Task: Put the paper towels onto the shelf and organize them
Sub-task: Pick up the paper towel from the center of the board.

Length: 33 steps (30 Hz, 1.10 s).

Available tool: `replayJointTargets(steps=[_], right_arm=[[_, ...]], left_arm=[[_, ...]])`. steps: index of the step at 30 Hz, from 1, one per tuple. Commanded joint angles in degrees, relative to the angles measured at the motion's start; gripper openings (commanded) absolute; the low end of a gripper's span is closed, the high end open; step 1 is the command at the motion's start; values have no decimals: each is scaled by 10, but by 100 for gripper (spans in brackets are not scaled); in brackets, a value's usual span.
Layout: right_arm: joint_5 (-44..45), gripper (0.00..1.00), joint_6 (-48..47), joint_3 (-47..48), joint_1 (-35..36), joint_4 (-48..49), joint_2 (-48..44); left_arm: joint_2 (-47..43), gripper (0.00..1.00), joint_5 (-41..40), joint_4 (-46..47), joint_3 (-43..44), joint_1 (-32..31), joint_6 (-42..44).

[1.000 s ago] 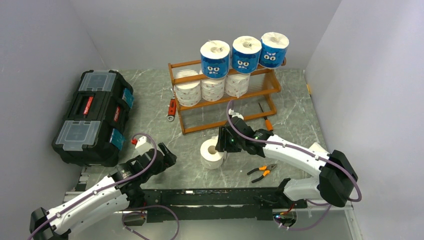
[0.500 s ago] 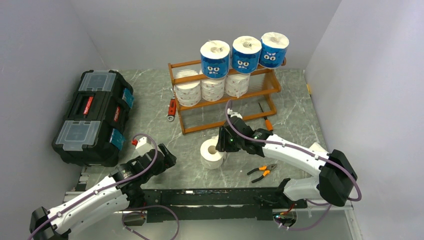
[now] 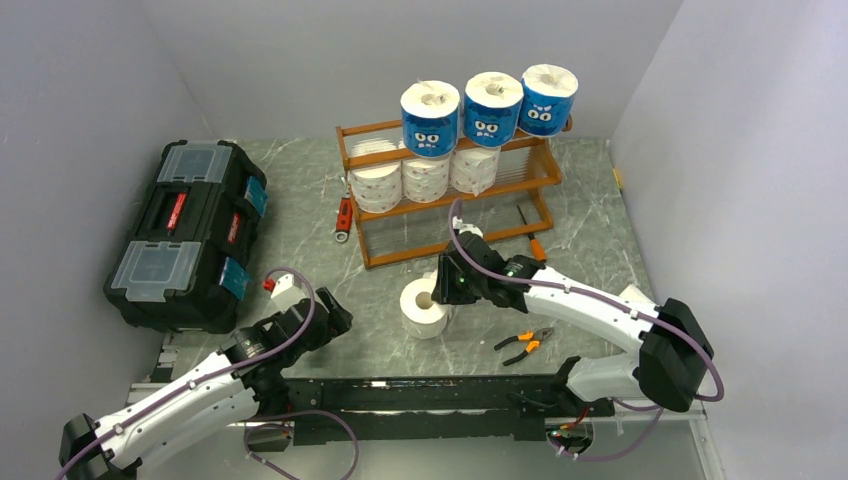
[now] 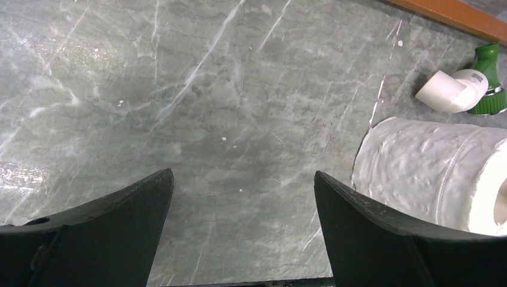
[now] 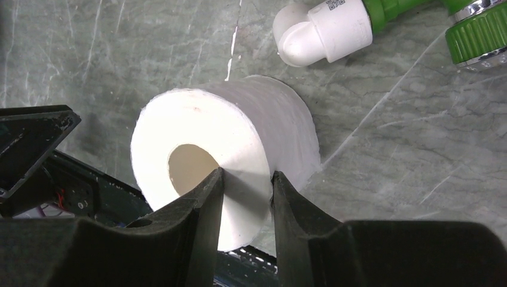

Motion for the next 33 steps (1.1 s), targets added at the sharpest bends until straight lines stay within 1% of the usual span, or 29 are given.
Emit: replayJointTargets(steps=[1, 9, 13, 16, 24, 33], right_arm=[[6, 25, -1, 48, 8, -15, -22], [22, 20, 1, 88, 9, -47, -52], [46, 16, 25, 112, 2, -64, -56], [51, 14, 52, 130, -13, -71, -53], [64, 13, 109, 169, -33, -60, -22], [62, 10, 137, 213, -36, -35, 48]], left_arm=[[-9, 93, -4, -1, 1, 2, -11], [-8, 93, -6, -3, 4, 2, -11], [-9, 93, -5, -6, 5, 2, -11], [-10, 93, -7, -10, 5, 2, -13], [-14, 94, -5, -17, 9, 2, -19], [-24, 93, -3, -23, 7, 1, -27]])
